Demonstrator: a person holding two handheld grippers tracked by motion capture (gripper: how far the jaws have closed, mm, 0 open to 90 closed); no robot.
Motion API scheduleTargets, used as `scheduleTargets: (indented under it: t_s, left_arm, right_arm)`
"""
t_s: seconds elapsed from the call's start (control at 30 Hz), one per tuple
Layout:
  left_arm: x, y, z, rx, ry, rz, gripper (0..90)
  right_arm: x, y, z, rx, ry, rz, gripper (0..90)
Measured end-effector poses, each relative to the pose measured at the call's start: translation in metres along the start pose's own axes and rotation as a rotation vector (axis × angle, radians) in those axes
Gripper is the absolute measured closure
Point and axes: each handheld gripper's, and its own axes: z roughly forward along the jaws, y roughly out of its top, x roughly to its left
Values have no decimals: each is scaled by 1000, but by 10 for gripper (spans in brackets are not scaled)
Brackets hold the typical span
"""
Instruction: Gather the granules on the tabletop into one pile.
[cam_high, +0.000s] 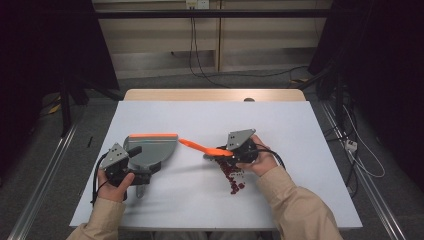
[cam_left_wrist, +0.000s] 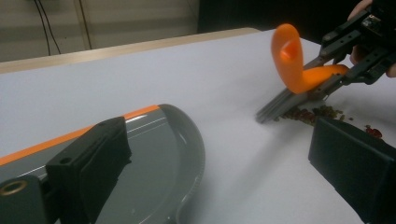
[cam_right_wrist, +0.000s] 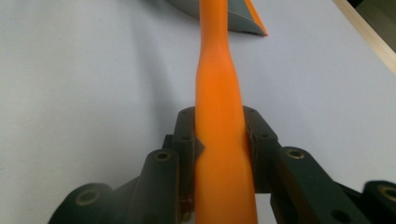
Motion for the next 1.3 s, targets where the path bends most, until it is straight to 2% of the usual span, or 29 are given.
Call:
scheduleTargets:
  t_s: [0.37, 0.93, 1.1, 1.17, 1.3]
  left_arm:
    - [-2, 0, 1, 0, -3, 5, 52]
    - [-2, 0, 1, -3, -5, 4, 52]
    - [-2, 0, 2, -1, -7, 7, 52]
    - [-2, 0, 2, -1, -5, 5, 51]
    - [-2, 0, 2, 0, -6, 4, 52]
  right_arm:
    - [13, -1, -8, -11, 17, -2, 714]
    - [24, -1, -12, -21, 27, 10, 715]
    - [20, -1, -12, -38, 5, 35, 715]
    - [17, -2, -13, -64, 10, 61, 715]
    - [13, -1, -16, -83, -9, 76, 715]
